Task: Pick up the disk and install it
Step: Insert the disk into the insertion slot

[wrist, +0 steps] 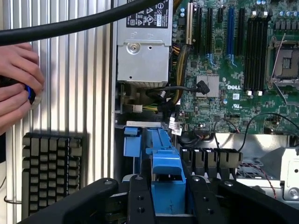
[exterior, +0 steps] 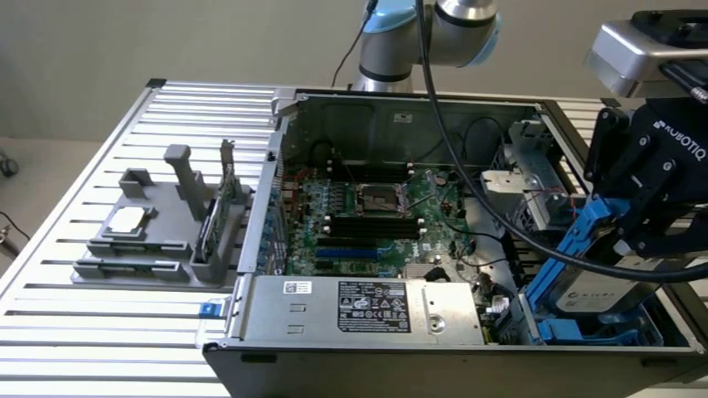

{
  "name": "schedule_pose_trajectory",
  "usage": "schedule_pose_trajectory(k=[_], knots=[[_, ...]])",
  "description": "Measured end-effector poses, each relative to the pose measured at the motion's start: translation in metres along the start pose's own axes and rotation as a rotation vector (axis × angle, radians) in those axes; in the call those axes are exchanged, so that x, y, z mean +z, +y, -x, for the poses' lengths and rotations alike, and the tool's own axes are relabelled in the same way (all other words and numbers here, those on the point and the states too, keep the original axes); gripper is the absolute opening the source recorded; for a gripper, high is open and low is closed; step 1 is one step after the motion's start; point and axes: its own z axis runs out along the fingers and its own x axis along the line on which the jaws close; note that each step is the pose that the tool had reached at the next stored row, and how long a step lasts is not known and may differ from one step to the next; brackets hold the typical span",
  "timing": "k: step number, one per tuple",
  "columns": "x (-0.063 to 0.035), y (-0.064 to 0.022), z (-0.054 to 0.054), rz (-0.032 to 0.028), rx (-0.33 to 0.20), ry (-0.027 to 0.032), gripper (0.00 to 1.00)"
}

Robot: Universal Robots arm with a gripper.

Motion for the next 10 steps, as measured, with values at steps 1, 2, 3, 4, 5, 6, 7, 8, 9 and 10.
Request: schedule_pose_trajectory(k=[1, 2, 3, 4, 5, 6, 7, 8, 9, 10], knots=[[0.001, -0.0001, 0.0, 0.0, 0.0, -0.001, 0.32], [0.0015, -0.0002, 0.0, 0.0002, 0.0, -0.0011, 0.32], [0.0019, -0.0003, 0.0, 0.0004, 0.0, -0.0011, 0.32], [0.0025, -0.0003, 0.0, 0.0004, 0.0, -0.0014, 0.32], [0.0029, -0.0003, 0.0, 0.0005, 0.0, -0.0016, 0.32], [0.0032, -0.0004, 0.0, 0.0006, 0.0, -0.0017, 0.32], [0.0037, -0.0005, 0.0001, 0.0007, 0.0, -0.0027, 0.32], [0.0044, -0.0006, 0.0002, 0.0007, 0.0, -0.0031, 0.33], [0.0045, -0.0006, 0.0001, 0.001, 0.0, -0.0021, 0.33], [0.0048, -0.0006, 0.0001, 0.0011, 0.0, -0.0021, 0.4]])
